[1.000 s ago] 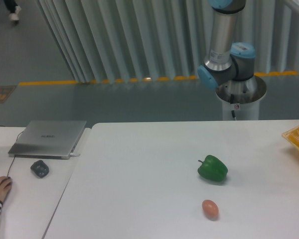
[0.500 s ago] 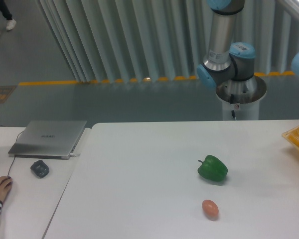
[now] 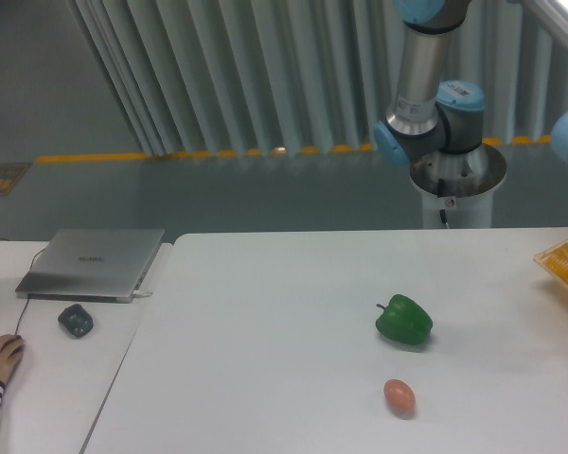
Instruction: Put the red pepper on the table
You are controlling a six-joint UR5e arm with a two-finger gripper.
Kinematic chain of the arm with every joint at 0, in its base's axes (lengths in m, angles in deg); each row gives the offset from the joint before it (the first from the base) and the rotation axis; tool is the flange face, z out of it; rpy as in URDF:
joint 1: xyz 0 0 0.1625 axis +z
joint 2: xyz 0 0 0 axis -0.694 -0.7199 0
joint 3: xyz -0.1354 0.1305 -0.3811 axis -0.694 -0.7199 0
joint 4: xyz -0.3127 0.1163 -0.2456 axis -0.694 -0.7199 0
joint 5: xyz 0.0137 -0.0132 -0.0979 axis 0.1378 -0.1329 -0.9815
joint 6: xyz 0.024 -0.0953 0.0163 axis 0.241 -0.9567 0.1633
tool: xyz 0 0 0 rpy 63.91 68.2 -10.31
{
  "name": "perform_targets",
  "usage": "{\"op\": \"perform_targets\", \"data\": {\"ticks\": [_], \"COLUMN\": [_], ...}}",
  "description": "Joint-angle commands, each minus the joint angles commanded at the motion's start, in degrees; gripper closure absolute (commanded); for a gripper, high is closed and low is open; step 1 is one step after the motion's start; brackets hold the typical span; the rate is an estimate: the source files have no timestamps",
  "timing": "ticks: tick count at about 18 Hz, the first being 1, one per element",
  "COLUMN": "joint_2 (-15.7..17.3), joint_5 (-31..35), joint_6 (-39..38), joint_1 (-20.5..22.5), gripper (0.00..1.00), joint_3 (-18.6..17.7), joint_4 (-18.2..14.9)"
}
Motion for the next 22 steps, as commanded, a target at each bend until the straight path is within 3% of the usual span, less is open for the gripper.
{"op": "perform_targets", "data": {"ticks": [22], "joint_2": [-1.58], "joint_5": [2.20], "joint_6": [-0.09], "joint_1": [-0.08], "gripper": [0.00], "joint_3": [-2.37], "joint_4": [0.09]}}
